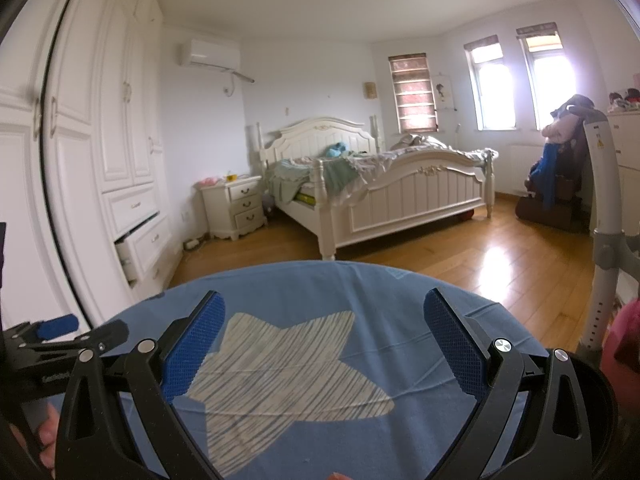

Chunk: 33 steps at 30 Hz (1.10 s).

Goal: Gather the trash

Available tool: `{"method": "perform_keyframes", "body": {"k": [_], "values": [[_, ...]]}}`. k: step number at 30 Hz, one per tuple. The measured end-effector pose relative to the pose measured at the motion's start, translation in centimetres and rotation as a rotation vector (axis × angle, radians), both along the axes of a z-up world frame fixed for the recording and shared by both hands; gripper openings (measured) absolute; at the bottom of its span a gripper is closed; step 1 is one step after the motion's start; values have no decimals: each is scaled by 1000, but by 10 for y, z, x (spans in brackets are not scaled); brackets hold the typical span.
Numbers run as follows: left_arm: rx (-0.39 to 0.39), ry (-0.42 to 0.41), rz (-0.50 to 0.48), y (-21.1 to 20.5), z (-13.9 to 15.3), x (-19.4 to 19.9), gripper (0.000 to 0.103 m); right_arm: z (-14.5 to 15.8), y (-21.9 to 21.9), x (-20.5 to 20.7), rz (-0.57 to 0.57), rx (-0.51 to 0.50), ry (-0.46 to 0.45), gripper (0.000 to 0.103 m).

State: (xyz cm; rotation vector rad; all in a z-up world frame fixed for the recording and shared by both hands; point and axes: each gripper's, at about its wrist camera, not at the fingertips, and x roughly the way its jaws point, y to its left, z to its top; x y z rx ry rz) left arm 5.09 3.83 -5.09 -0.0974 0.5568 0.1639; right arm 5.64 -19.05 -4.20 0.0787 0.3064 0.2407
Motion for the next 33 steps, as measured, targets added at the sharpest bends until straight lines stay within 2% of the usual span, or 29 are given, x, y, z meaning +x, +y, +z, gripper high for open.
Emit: {"method": "perform_keyframes", "body": {"k": [10,14,19,33], "values": [[-22,-8,3,2,1,-2,98,0,6,2,-8,6,3,98],[-7,-44,20,1,4,-8,98,0,7,2,-8,6,3,98],[2,-24,25,-2,3,-6,98,0,6,2,-9,8,3,98],[5,-32,10,-6,3,-6,98,-2,9,3,-11,11,4,98]]}}
